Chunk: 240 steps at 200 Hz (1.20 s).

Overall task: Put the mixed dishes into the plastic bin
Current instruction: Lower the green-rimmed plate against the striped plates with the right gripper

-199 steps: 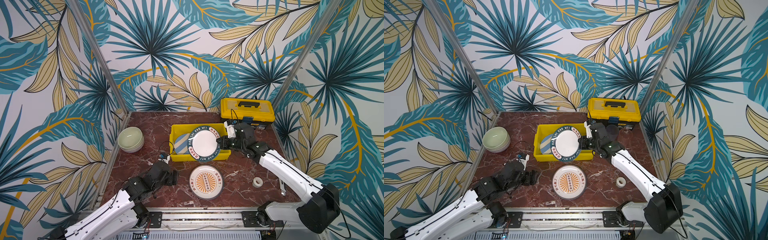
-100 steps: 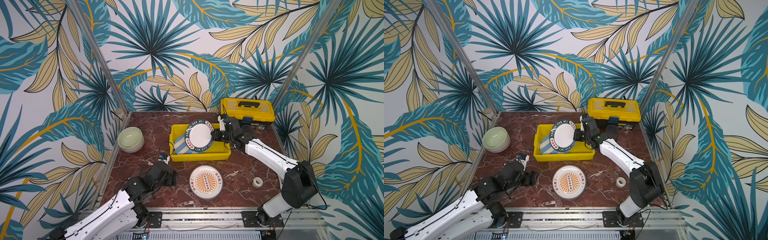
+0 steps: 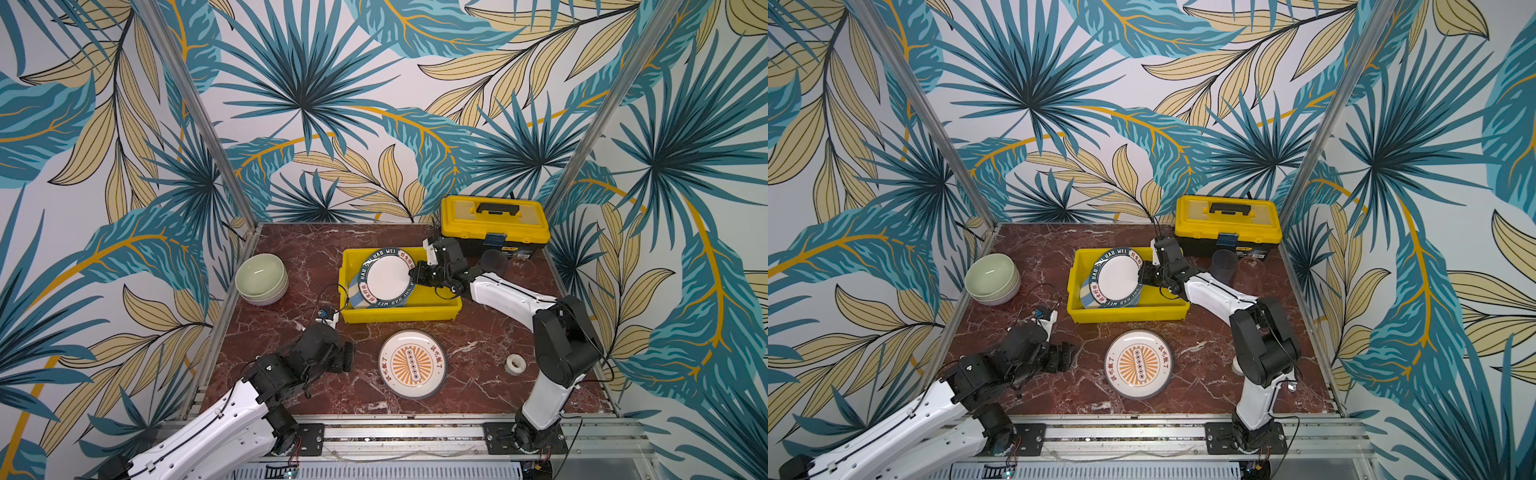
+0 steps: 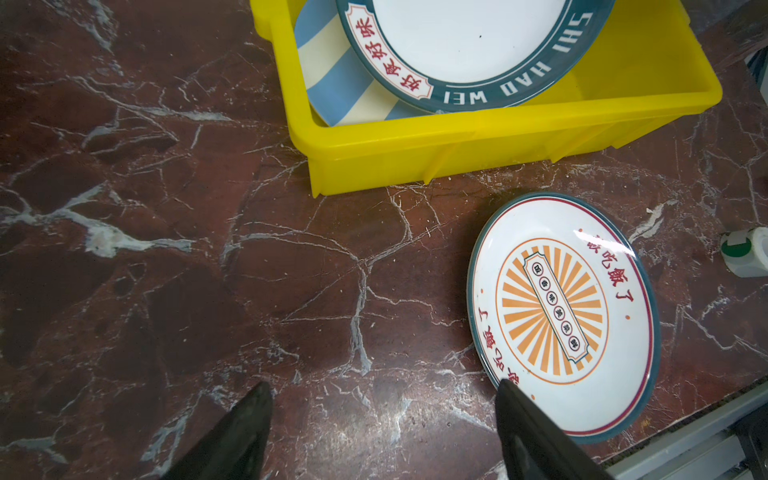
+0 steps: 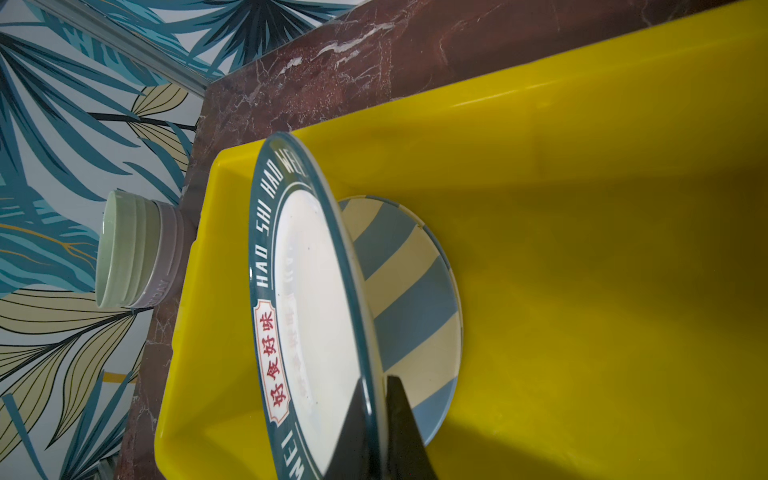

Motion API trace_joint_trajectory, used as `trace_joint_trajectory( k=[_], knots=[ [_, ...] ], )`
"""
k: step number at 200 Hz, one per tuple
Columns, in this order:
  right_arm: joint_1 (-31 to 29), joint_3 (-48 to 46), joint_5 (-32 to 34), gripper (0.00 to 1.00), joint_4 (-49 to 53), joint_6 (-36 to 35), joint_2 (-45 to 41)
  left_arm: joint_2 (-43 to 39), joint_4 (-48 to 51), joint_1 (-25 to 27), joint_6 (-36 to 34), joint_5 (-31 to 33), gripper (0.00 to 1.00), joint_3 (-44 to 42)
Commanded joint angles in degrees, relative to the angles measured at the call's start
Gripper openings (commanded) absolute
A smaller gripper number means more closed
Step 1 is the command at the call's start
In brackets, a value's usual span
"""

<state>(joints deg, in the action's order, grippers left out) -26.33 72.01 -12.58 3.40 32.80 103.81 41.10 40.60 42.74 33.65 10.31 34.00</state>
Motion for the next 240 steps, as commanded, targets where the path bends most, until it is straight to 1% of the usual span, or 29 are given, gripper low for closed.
trace_joint_trajectory(
  k=[1, 57, 132, 190, 209, 240],
  knots=[
    [0.18, 1.47, -3.33, 0.00, -5.04, 1.93, 1.05, -0.69, 0.71, -0.29, -0.95, 1.01, 0.85, 1.69],
    [0.32, 1.21, -6.01, 0.00, -6.28, 3.28, 4.35, -0.94, 0.71, -0.28, -1.02, 1.47, 0.85, 1.53],
    [0.41, 1.17, -7.88, 0.00, -7.17, 3.96, 7.42, -1.29, 0.88, -0.25, -0.87, 1.90, 0.85, 1.47],
    [0.54, 1.11, -8.63, 0.07, -7.66, 4.49, 9.15, -1.29, 1.06, -0.29, -0.69, 1.98, 0.85, 1.58],
    [0.61, 1.20, -8.59, 0.13, -7.68, 4.49, 9.48, -1.33, 1.06, -0.29, -0.60, 2.00, 0.85, 1.60],
    [0.70, 1.21, -8.01, 0.20, -6.97, 3.81, 9.75, -1.29, 1.06, -0.29, -0.60, 2.26, 0.85, 1.60]
  ],
)
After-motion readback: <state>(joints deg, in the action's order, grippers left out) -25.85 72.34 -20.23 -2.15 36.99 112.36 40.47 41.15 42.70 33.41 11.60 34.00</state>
